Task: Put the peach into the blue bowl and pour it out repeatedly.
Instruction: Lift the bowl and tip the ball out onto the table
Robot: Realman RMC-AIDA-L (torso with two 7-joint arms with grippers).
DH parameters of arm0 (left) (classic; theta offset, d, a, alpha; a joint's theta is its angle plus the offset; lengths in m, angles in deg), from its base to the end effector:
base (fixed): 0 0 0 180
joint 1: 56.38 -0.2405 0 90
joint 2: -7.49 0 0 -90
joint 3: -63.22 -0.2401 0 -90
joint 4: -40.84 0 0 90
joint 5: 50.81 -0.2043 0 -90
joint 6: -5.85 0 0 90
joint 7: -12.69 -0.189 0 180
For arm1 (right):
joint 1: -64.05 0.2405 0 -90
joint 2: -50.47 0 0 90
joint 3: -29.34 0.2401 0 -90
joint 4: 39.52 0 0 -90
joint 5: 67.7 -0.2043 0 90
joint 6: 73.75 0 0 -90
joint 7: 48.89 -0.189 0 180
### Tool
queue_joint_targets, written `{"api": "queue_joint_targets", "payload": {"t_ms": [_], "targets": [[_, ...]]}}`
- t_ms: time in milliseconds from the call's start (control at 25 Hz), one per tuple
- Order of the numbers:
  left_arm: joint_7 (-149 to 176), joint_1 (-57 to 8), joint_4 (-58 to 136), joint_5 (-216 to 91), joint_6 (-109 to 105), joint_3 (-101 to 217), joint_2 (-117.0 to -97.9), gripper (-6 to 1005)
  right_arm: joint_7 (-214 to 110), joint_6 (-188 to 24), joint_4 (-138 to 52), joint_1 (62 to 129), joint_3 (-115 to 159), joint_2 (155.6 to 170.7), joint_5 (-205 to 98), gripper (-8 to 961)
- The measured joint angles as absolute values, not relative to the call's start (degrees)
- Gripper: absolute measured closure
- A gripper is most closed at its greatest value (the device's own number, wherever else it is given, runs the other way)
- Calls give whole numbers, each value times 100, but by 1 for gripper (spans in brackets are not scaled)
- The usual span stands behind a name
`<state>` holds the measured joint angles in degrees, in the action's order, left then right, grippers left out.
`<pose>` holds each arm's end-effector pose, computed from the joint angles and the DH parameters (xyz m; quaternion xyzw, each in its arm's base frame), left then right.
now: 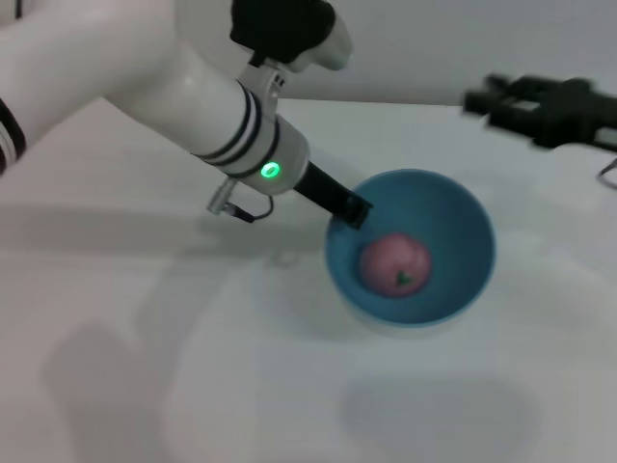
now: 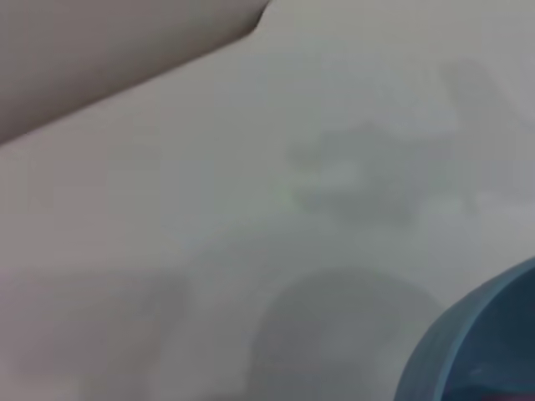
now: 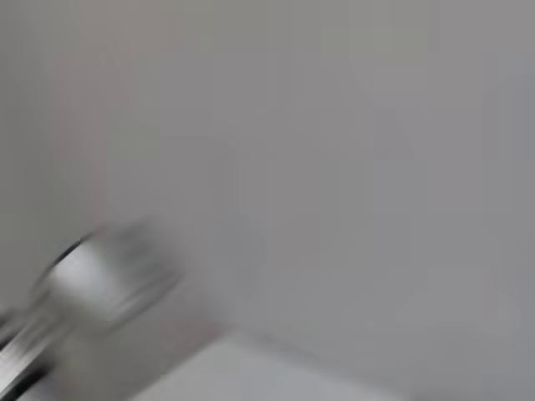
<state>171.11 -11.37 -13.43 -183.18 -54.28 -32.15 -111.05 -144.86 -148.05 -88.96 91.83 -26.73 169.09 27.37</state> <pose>-0.1496 0.3839 -0.1208 -0.9082 -0.3751 0.0699 0.1719 0.1865 0.3848 -0.0020 -0.8937 0.2672 0.2973 0.2040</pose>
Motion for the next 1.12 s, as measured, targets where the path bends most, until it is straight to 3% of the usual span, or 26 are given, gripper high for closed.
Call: {"api": "queue_joint_targets", "payload": {"t_ms": [320,640,1120], "targets": [[17107,-1369,-1333,-18196,-3672,-4488,-11112,1001,-14430,-14504,-7941,8774,-1655,16830,2397,466],[17102,-2043,-1201,-18228,-776,-5467,-11094,1001,-14423,-14135,-7625,8581,-1545,16861,2407,467],[16576,-2449,-261,-18254,3257,-7400,-11123,1000,-15204,-13649,-7073,8837,-1622,16702,3104,466]]}}
